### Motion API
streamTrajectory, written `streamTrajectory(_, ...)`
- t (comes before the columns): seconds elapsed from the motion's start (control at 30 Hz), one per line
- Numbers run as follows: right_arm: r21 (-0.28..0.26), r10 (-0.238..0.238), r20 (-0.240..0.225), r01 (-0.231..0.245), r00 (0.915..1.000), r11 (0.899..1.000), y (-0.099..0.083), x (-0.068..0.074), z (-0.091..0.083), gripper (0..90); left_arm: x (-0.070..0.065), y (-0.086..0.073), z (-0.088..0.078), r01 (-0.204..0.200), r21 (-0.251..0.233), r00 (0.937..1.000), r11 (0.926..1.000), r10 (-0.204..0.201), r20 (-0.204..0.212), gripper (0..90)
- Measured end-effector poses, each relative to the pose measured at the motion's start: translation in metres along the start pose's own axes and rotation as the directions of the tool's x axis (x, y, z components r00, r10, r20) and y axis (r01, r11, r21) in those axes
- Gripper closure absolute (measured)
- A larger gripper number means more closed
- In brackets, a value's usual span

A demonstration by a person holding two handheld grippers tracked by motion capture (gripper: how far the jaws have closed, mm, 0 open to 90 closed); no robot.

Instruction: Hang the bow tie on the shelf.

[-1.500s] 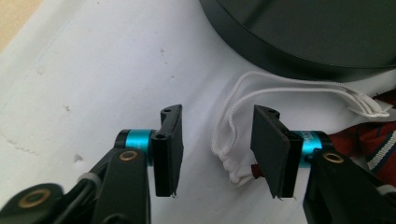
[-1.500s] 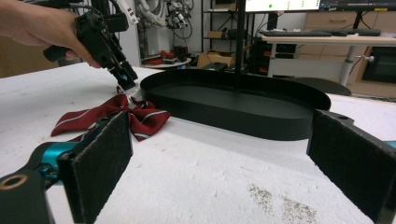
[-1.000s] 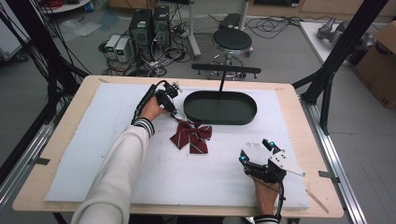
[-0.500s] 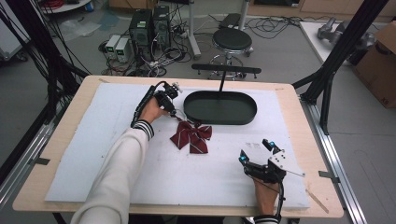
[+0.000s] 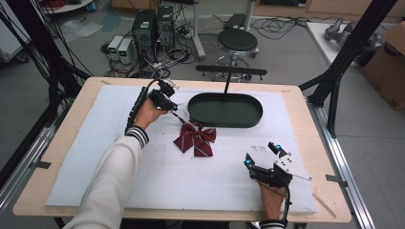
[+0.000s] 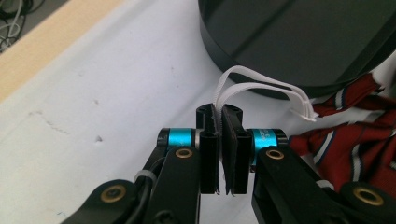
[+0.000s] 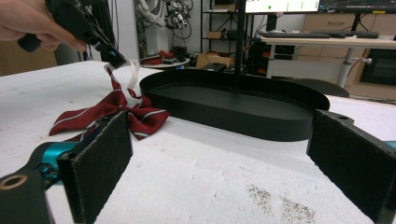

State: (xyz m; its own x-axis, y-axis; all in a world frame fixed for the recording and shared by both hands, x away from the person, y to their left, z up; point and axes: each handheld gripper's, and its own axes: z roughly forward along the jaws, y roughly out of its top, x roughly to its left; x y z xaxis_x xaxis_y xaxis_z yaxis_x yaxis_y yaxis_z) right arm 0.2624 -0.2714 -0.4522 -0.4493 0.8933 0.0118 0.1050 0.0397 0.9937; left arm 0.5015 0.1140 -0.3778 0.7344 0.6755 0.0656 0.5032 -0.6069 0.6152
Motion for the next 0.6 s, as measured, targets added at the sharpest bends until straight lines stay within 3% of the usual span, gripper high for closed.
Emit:
streamTrajectory(0.13, 0.003, 0.005, 0.001, -0.005, 1.0000, 1.000, 0.000, 0.000, 0.000, 5.9, 0.000, 0.000, -0.009, 0.015, -0.076, 0.9993, 0.9970, -0.012, 0.034, 86.1)
streamTrajectory(0.17, 0.003, 0.005, 0.001, -0.005, 1.0000, 1.000, 0.000, 0.000, 0.000, 5.9, 0.000, 0.000, -0.009, 0.015, -0.076, 0.9993, 0.9970, -0.012, 0.034, 86.0)
streamTrajectory(0.27, 0.000, 0.003, 0.001, -0.003, 1.0000, 1.000, 0.000, 0.000, 0.000, 5.9, -0.001, 0.000, -0.015, 0.021, -0.143, 0.9984, 0.9894, -0.013, 0.054, 86.1)
streamTrajectory(0.43, 0.001, 0.004, 0.001, -0.004, 1.0000, 1.000, 0.000, 0.000, 0.000, 5.8, -0.003, 0.001, -0.022, 0.027, -0.201, 0.9963, 0.9792, -0.010, 0.085, 86.1)
streamTrajectory(0.6, 0.001, 0.001, 0.002, -0.001, 1.0000, 1.000, 0.000, 0.000, 0.000, 5.9, -0.008, 0.007, -0.036, 0.019, -0.282, 0.9959, 0.9593, 0.007, 0.090, 86.1)
